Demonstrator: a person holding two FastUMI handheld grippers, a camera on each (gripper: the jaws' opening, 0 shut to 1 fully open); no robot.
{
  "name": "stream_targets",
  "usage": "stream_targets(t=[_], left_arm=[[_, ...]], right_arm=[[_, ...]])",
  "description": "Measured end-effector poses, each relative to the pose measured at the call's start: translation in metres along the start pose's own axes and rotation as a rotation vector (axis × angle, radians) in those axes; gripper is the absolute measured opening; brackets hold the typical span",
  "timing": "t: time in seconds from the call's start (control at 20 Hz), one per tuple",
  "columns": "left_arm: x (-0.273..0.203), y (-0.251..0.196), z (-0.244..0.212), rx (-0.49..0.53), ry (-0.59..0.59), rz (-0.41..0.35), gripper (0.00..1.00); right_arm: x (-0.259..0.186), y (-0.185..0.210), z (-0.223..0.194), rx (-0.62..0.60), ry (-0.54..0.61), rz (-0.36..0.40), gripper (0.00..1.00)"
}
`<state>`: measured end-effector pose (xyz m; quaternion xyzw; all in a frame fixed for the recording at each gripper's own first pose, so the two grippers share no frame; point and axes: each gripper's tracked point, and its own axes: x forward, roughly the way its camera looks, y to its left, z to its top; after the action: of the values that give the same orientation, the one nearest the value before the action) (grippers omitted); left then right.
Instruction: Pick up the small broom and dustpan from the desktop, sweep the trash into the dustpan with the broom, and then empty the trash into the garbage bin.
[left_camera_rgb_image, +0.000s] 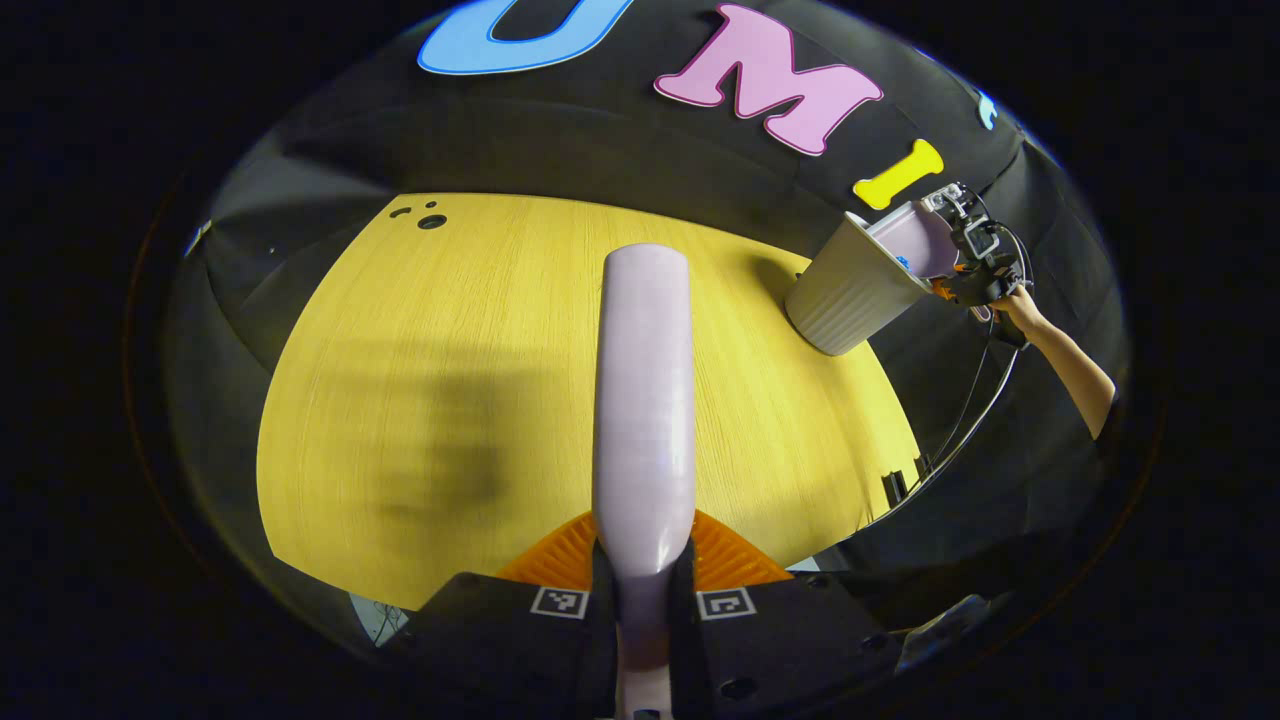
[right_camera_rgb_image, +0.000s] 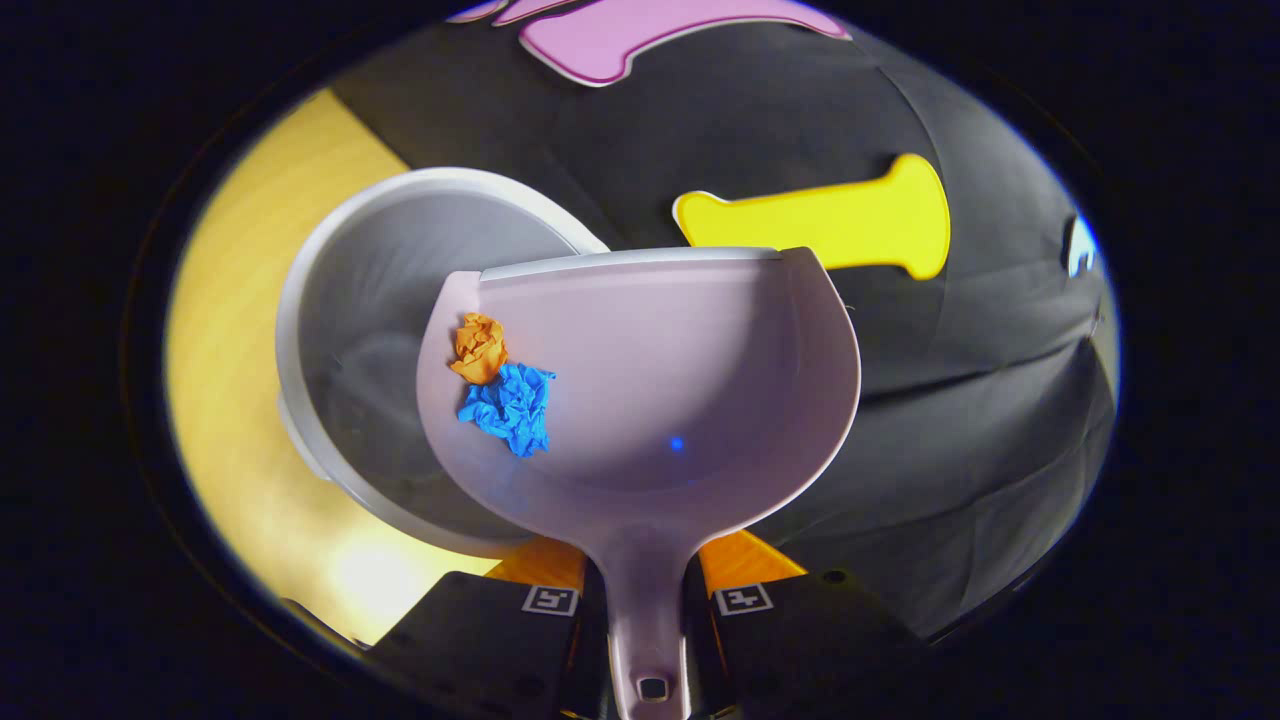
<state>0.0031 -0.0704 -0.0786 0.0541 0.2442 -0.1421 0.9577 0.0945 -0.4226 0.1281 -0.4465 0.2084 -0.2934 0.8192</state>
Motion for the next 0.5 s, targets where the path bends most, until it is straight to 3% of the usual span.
stream_targets(t=[0.3, 0.5], left_arm=[[0.004, 0.004, 0.004, -0.045, 0.006, 0.007, 0.25], [0.005, 0.007, 0.001, -0.038, 0.021, 0.006, 0.25]], right_arm=[[-0.021, -0.028, 0.018, -0.279, -0.059, -0.19, 0.35], [-0.035, -0.036, 0.01, -0.391, -0.088, -0.253, 0.35]])
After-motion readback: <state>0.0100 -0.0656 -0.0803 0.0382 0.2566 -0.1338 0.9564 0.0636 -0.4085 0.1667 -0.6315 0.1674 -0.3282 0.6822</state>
